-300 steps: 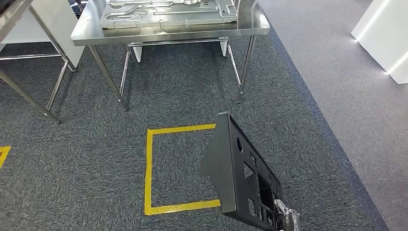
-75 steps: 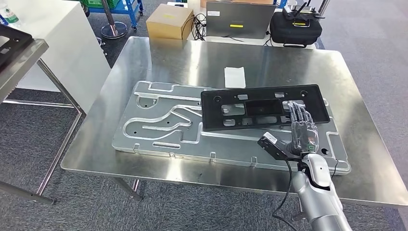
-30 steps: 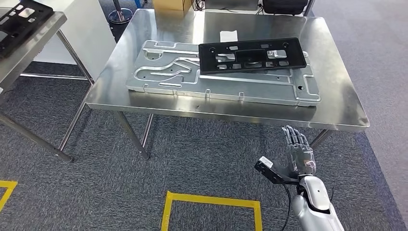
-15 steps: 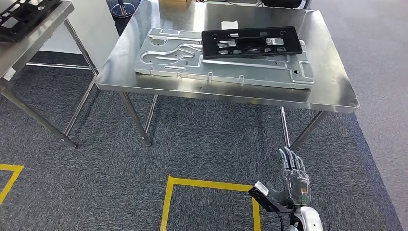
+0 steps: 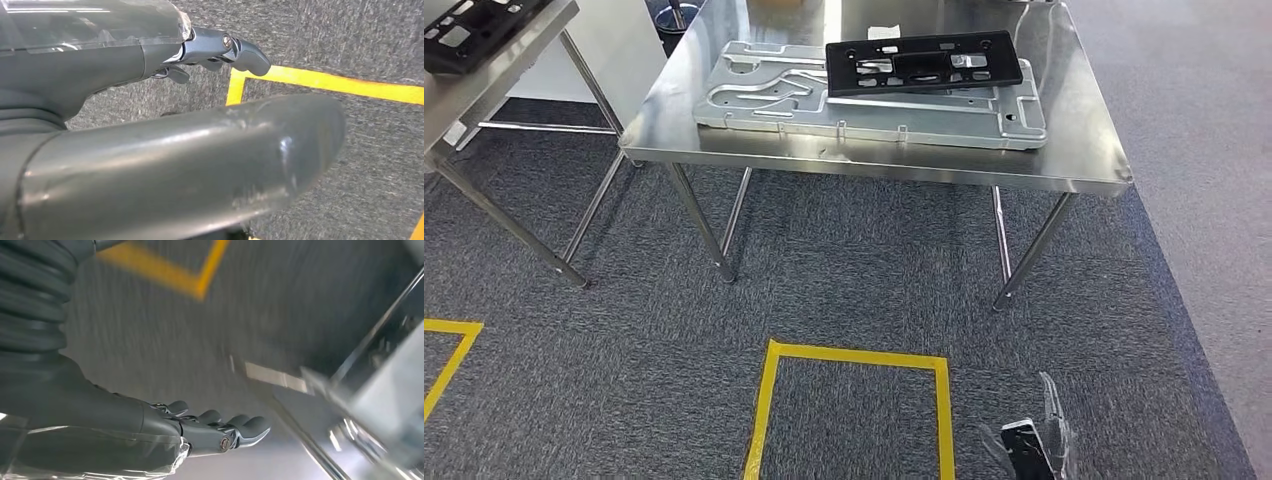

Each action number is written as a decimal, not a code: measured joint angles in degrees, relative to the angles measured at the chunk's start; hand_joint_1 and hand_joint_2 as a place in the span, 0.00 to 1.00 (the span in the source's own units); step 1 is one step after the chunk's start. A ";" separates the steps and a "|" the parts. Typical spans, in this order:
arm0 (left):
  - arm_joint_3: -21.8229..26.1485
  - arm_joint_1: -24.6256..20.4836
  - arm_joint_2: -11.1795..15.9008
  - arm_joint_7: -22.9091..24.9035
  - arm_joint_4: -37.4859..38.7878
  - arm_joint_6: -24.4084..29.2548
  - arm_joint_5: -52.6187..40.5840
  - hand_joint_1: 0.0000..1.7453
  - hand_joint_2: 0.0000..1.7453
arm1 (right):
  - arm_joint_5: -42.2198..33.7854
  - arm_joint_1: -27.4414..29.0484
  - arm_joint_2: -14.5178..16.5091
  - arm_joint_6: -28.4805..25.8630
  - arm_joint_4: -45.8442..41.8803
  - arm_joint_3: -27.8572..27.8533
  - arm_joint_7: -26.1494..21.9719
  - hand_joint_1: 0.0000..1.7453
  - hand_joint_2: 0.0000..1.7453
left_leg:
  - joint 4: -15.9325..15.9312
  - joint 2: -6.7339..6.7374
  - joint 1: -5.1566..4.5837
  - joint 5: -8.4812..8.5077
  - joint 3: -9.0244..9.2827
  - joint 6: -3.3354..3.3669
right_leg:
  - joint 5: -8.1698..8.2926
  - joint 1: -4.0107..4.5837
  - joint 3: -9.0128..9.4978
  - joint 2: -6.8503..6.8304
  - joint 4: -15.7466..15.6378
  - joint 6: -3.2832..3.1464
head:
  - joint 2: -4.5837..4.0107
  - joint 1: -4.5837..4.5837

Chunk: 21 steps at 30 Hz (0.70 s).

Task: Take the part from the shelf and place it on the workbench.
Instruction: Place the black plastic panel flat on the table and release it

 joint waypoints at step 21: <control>3.10 0.66 -0.81 0.56 -0.01 1.62 1.02 0.00 0.00 | 9.81 -9.45 -2.01 -5.34 48.50 -43.60 15.76 0.00 0.00 | 0.28 -2.61 0.26 -0.02 -5.18 -0.58 | -4.91 -1.41 6.68 0.89 -1.04 0.33 | 0.00 0.33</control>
